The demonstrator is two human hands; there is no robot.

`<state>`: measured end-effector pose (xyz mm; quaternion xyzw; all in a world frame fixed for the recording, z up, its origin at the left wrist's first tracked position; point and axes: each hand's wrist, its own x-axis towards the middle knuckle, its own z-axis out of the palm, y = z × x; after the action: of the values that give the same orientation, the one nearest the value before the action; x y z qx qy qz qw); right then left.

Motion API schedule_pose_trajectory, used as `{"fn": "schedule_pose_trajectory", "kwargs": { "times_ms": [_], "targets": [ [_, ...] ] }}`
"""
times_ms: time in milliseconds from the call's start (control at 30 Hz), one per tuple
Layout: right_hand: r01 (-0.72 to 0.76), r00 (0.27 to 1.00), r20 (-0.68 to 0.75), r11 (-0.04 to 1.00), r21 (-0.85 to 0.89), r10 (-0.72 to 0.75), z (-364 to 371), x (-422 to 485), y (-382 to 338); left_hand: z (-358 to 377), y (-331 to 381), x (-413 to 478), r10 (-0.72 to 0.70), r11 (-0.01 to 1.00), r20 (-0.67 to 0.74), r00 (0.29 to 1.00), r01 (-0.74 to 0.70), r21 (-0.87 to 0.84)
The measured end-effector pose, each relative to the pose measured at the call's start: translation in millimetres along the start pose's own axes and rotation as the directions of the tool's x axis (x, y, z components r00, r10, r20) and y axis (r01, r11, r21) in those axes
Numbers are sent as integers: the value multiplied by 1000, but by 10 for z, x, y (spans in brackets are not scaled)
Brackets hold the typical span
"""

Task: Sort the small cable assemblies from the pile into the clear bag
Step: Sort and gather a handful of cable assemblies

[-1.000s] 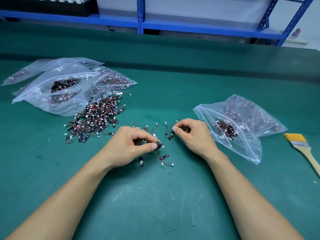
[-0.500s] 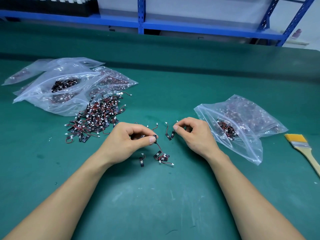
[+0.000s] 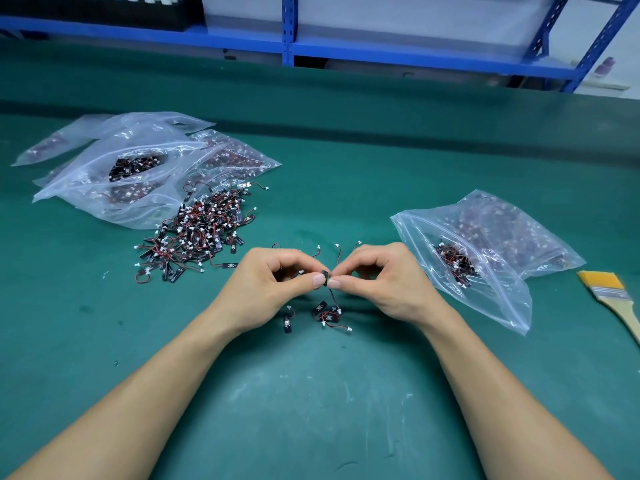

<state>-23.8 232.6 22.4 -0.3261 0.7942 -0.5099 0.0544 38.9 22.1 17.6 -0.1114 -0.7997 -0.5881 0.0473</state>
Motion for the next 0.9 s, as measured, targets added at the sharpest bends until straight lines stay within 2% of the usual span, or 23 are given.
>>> {"fn": "schedule_pose_trajectory", "kwargs": {
  "times_ms": [367, 567, 767, 900],
  "targets": [
    [-7, 998, 58, 1000, 19, 6, 30, -10, -11, 7, -23, 2, -19, 999, 7, 1000, 19, -37],
    [-112, 994, 23, 993, 47, 111, -79, 2, 14, -84, -23, 30, -47, 996, -100, 994, 38, -83],
    [-181, 978, 92, 979, -95, 189, -239, -31, 38, -232, -21, 55, -35, 996, -215, 976, 17, -89],
    [-219, 948, 192, 959, -177, 252, -341, -60, 52, -278, -33, 58, -38, 997, -247, 968, 21, -73]
  ]
}}
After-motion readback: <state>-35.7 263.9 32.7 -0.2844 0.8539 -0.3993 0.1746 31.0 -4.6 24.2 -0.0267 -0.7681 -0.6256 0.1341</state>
